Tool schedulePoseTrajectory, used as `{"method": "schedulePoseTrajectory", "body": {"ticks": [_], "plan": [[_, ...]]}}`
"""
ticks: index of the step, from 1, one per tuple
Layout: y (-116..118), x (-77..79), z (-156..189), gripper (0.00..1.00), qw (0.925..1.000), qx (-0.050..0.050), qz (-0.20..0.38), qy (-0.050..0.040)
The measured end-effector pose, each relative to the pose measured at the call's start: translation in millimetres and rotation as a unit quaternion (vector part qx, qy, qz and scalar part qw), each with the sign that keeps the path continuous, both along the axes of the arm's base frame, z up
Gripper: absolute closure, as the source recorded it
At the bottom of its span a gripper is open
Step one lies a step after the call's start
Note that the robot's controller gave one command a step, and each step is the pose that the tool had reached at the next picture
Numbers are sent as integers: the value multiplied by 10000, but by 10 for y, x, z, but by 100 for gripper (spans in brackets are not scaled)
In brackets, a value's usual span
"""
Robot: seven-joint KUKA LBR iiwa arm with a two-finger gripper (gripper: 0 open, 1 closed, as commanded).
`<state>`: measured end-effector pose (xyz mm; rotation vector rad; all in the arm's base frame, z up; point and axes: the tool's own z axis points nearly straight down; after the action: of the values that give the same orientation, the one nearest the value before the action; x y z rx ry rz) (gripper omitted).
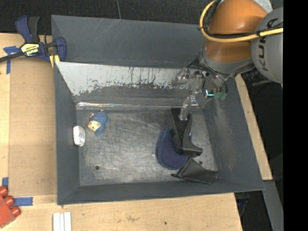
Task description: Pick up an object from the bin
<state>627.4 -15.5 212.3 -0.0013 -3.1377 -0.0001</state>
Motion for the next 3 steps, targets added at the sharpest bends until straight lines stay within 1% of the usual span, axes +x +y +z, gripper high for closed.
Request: {"method": "schedulePoseTrajectory", "body": {"ticks": [1, 2, 3], "plan": [[-107, -246, -751, 0, 9986, 11, 520, -98], [-109, -196, -613, 0, 9826, 6, 1858, -64], [-152, -228, -738, 0, 9776, 13, 2104, -106]]}}
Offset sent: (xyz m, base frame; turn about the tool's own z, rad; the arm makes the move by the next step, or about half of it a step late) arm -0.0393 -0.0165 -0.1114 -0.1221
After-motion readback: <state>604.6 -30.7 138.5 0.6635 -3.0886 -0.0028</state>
